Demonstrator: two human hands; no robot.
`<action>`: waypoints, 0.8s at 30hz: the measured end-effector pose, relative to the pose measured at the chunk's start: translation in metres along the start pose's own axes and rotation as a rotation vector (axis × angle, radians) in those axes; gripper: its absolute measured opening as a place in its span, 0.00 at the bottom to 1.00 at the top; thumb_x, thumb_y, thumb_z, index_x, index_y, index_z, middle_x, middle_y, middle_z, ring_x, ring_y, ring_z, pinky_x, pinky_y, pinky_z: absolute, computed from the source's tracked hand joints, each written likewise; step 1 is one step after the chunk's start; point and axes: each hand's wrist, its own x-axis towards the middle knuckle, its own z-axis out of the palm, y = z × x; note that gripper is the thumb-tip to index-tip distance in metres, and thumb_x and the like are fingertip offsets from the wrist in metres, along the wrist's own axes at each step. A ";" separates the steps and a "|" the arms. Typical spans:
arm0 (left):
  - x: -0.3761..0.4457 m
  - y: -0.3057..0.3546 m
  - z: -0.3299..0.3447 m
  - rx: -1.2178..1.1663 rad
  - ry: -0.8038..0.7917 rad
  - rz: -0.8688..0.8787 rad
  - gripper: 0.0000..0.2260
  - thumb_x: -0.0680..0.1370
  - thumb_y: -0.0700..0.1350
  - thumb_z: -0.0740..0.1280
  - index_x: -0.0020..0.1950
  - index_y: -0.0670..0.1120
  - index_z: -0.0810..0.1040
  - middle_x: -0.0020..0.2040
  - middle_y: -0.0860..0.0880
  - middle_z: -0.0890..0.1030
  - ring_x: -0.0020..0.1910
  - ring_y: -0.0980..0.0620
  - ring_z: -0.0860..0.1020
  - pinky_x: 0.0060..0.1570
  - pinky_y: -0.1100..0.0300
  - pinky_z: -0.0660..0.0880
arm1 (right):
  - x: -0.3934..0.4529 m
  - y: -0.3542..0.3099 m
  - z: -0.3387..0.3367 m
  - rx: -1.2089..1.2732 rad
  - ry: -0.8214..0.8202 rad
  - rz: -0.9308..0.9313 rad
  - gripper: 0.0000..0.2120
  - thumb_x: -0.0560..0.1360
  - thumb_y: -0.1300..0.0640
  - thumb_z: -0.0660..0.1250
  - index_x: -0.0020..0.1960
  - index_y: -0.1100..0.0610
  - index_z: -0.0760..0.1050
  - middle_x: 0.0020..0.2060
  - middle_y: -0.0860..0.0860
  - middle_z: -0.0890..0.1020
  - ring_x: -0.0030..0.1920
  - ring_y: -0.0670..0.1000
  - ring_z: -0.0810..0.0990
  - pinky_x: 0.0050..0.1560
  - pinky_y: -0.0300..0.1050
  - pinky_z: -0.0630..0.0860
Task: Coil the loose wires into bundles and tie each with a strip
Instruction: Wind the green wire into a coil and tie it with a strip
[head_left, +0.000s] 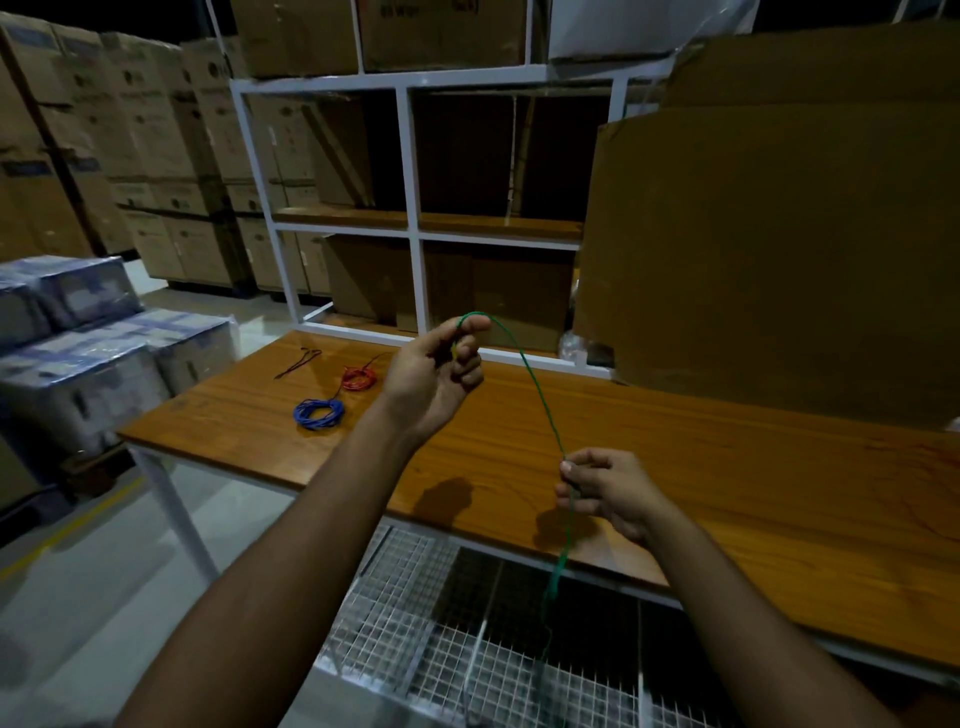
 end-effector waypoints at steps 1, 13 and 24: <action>0.002 -0.002 -0.001 0.038 0.007 0.003 0.14 0.84 0.45 0.54 0.53 0.40 0.77 0.35 0.49 0.70 0.32 0.55 0.66 0.36 0.61 0.63 | -0.001 0.000 0.010 0.001 0.087 0.000 0.04 0.79 0.63 0.66 0.49 0.65 0.76 0.38 0.59 0.80 0.35 0.53 0.84 0.34 0.49 0.83; -0.007 -0.017 -0.004 0.550 -0.046 0.025 0.16 0.86 0.46 0.53 0.62 0.39 0.76 0.43 0.44 0.82 0.41 0.50 0.80 0.42 0.59 0.77 | -0.075 -0.110 0.065 -1.287 -0.145 -0.516 0.13 0.79 0.63 0.64 0.58 0.50 0.80 0.45 0.45 0.81 0.45 0.44 0.78 0.48 0.43 0.77; -0.011 -0.014 0.004 0.175 -0.273 -0.206 0.19 0.85 0.50 0.53 0.57 0.38 0.77 0.31 0.46 0.76 0.20 0.59 0.67 0.21 0.67 0.59 | -0.036 -0.118 0.044 -1.038 0.485 -0.915 0.09 0.78 0.47 0.67 0.43 0.49 0.79 0.35 0.46 0.81 0.35 0.45 0.79 0.32 0.39 0.71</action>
